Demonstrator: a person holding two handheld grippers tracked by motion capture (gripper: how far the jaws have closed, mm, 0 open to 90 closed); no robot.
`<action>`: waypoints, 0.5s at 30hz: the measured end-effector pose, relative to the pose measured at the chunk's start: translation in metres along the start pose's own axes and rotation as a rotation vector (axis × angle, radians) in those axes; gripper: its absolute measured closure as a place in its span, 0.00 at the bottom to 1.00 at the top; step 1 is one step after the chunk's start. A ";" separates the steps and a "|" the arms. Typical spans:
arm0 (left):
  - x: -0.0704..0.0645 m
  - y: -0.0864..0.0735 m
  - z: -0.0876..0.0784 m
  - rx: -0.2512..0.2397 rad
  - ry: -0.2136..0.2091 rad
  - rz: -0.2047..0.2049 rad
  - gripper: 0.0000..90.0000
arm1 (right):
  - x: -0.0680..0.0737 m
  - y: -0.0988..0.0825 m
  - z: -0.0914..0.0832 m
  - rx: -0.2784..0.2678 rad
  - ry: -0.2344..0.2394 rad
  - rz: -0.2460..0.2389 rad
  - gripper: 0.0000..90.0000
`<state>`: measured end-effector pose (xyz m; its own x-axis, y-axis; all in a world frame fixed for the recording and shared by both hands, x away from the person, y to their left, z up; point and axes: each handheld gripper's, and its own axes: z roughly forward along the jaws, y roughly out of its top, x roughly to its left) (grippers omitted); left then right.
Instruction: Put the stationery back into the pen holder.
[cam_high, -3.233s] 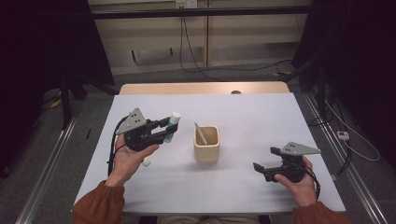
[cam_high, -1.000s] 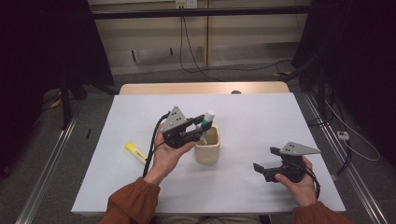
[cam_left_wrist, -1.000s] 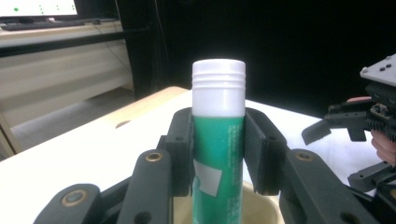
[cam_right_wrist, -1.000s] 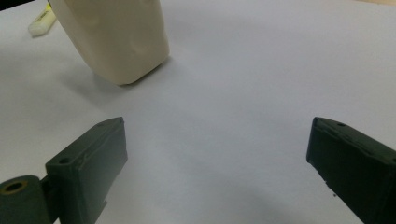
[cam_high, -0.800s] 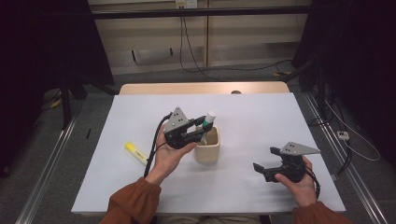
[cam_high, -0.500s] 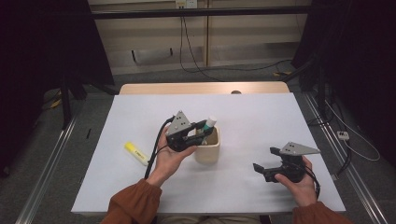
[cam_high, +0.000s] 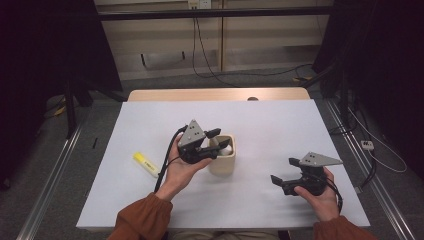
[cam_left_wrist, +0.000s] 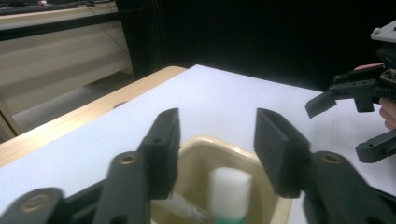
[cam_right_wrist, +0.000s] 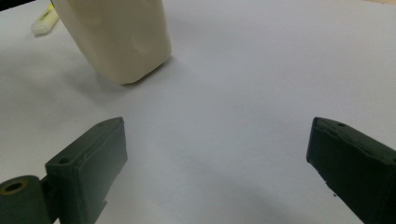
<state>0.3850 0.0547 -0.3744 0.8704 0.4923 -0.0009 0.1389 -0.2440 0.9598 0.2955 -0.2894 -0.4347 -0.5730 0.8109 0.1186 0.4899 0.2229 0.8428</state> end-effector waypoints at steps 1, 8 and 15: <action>-0.001 0.002 -0.001 0.000 0.006 0.001 0.54 | 0.000 0.000 0.000 0.000 -0.001 0.000 0.06; -0.003 0.017 -0.010 0.011 0.016 0.000 0.37 | 0.000 0.000 0.000 0.000 0.000 0.000 0.06; 0.000 0.020 -0.017 0.040 0.026 0.006 0.21 | 0.000 0.000 0.000 0.001 0.003 -0.005 0.06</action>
<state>0.3796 0.0642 -0.3509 0.8589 0.5120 0.0121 0.1535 -0.2799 0.9477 0.2954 -0.2892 -0.4347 -0.5771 0.8083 0.1161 0.4878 0.2272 0.8429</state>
